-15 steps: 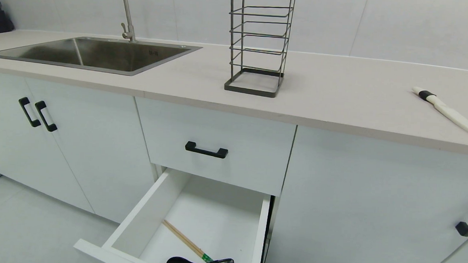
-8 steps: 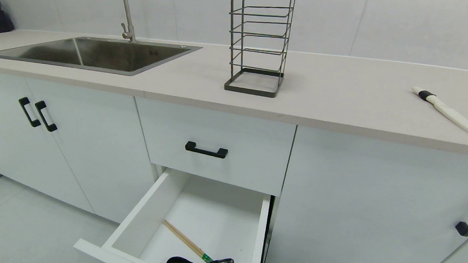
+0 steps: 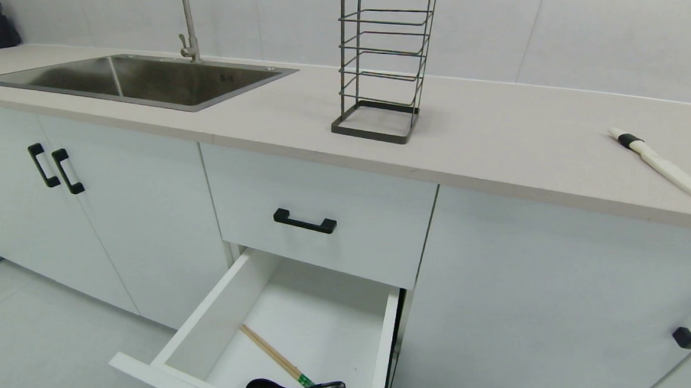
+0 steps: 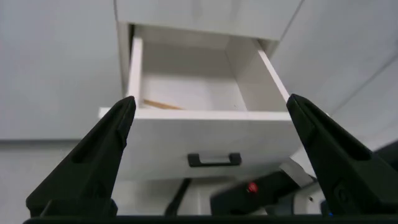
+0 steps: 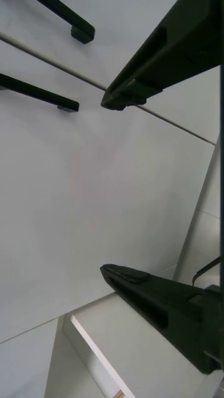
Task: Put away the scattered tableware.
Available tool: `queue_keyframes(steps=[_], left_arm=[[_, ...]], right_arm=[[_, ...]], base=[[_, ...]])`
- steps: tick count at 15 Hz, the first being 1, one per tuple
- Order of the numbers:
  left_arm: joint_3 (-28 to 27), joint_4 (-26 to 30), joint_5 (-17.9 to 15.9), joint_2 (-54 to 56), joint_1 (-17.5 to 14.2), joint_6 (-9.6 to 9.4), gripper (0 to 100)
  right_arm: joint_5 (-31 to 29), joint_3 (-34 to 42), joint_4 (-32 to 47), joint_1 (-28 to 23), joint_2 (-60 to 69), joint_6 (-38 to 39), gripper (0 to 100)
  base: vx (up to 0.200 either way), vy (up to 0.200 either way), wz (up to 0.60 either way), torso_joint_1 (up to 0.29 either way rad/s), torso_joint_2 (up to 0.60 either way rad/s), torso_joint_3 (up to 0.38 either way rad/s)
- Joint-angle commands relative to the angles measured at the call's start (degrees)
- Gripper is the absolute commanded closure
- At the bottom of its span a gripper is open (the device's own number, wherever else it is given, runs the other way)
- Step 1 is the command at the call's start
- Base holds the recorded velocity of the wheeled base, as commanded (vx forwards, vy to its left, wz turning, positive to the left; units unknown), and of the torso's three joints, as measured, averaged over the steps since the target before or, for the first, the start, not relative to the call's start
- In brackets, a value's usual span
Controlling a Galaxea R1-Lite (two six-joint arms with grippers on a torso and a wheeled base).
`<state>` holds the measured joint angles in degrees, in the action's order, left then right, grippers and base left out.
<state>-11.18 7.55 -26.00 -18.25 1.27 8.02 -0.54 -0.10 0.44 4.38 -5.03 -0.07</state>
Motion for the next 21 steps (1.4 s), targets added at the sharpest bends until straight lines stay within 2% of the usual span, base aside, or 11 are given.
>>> queue_keyframes(steps=[1, 2, 6, 7, 8, 10, 13, 19, 21], left_arm=[[-0.25, -1.22, -1.42, -14.71, 0.4, -0.02, 0], [-0.25, -2.01, -0.98, -18.4, 0.93, -1.52, 0], [0.63, -2.89, 0.16, -30.71, 1.11, -14.53, 0], [0.63, -2.89, -0.1, -32.29, 1.46, -16.81, 0], [0.72, -2.89, -0.01, -32.64, 1.9, -17.51, 0], [0.72, -2.45, 0.07, -34.13, 4.71, -17.51, 0], [1.07, -3.15, 0.07, -38.35, 4.8, -17.51, 0], [2.13, -10.09, 0.51, -49.07, 5.06, -18.04, 0], [3.09, -11.33, 3.77, -51.89, 5.06, -18.13, 0]], right_arm=[[0.01, 0.01, 0.0, 0.02, -0.33, -0.01, 0], [0.01, 0.01, 0.0, 0.02, -0.33, -0.01, 0], [0.01, 0.01, 0.0, 0.02, -0.33, -0.01, 0], [0.01, 0.01, 0.0, 0.02, -0.33, -0.01, 0], [0.01, 0.01, 0.0, 0.02, -0.33, -0.01, 0], [0.01, 0.01, 0.0, 0.02, -0.33, -0.01, 0], [0.01, 0.01, 0.0, 0.02, -0.33, -0.01, 0], [0.01, 0.01, 0.0, 0.02, -0.33, -0.01, 0], [0.01, 0.01, 0.0, 0.02, -0.33, -0.01, 0]], base=[[0.0, 0.0, 0.0, 0.0, 0.0, 0.0], [0.0, 0.0, 0.0, 0.0, 0.0, 0.0], [0.0, 0.0, 0.0, 0.0, 0.0, 0.0], [0.0, 0.0, 0.0, 0.0, 0.0, 0.0], [0.0, 0.0, 0.0, 0.0, 0.0, 0.0], [0.0, 0.0, 0.0, 0.0, 0.0, 0.0], [0.0, 0.0, 0.0, 0.0, 0.0, 0.0], [0.0, 0.0, 0.0, 0.0, 0.0, 0.0], [0.0, 0.0, 0.0, 0.0, 0.0, 0.0]])
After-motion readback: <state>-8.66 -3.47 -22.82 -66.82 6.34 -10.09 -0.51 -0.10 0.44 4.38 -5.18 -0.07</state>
